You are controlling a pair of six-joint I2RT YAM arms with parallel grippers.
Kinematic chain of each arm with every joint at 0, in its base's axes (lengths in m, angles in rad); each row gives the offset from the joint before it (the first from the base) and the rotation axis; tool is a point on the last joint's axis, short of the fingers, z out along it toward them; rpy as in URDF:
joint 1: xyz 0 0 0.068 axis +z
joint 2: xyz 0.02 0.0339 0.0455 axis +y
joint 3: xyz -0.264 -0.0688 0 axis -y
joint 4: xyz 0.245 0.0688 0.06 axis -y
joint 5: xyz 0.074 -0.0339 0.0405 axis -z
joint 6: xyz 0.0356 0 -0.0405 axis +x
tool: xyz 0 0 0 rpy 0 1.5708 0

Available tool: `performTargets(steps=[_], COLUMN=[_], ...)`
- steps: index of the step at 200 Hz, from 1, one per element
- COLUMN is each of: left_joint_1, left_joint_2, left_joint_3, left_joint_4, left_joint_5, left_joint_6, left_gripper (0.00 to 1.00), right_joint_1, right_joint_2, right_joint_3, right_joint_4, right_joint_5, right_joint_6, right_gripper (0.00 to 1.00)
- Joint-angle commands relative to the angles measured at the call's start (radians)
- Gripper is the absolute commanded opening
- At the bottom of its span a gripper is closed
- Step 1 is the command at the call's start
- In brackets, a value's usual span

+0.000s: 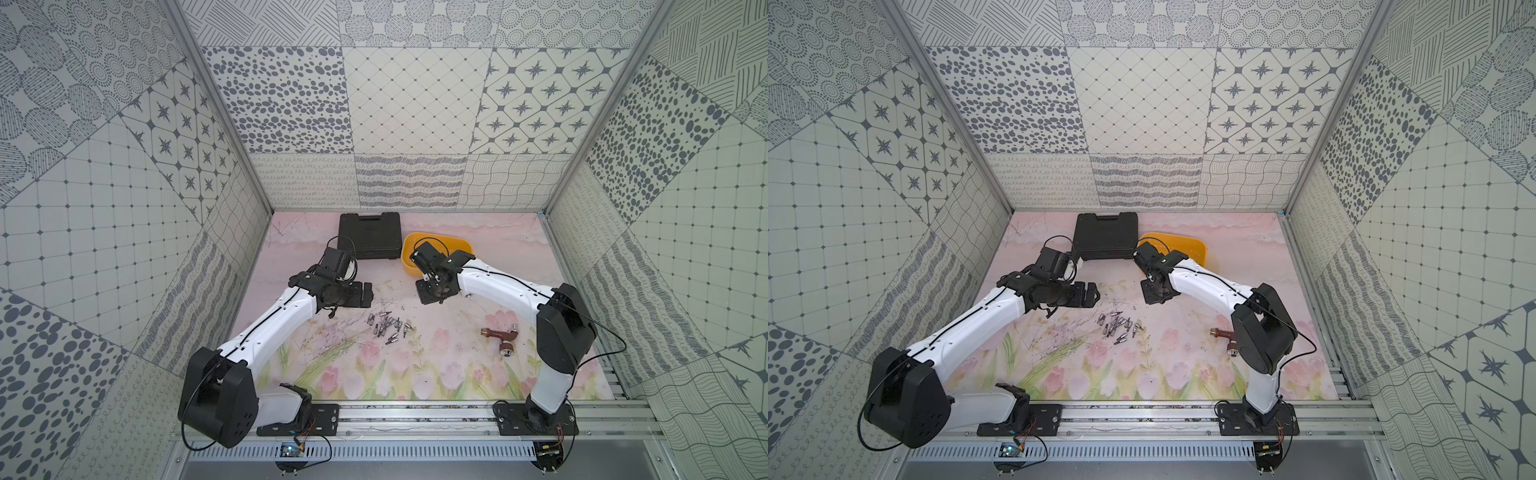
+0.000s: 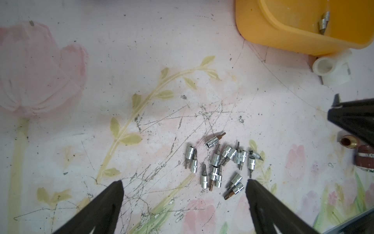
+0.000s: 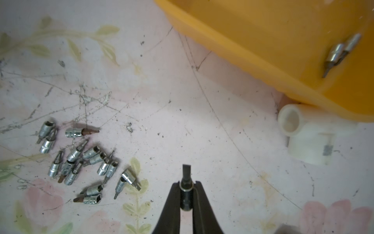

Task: Put the bit on the desktop into the storage box
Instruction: Place the screwdriver bit in the storage box.

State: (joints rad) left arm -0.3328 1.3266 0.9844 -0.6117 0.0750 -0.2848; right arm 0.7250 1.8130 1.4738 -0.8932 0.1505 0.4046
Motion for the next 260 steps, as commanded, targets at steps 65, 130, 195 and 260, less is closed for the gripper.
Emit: performTargets(steps=[65,130,195,260], left_joint_1=[-0.002,-0.003,-0.003,-0.003], left_joint_2=[-0.006,-0.005,-0.006,-0.006], left_joint_3=[0.013,0.013,0.015,0.014], left_joint_4=[-0.023,-0.02,-0.017,-0.016], left_joint_5=[-0.003,0.003,0.008,0.012], left_joint_6=[0.018,0.018,0.019,0.018], left_gripper=[0.99,0.99,0.99,0.99], right_joint_1=[-0.164,-0.245,-0.285,-0.308], right_joint_2=[0.15,0.278,0.352,0.374], right_joint_3=[0.253,0.354,0.346,0.299], right_joint_4=[0.017,0.019,0.019,0.027], right_joint_5=[0.029,-0.014,-0.037,-0.049], right_joint_6=[-0.12,-0.094,-0.062,-0.045], right_gripper=[0.12,0.13,0.13,0.14])
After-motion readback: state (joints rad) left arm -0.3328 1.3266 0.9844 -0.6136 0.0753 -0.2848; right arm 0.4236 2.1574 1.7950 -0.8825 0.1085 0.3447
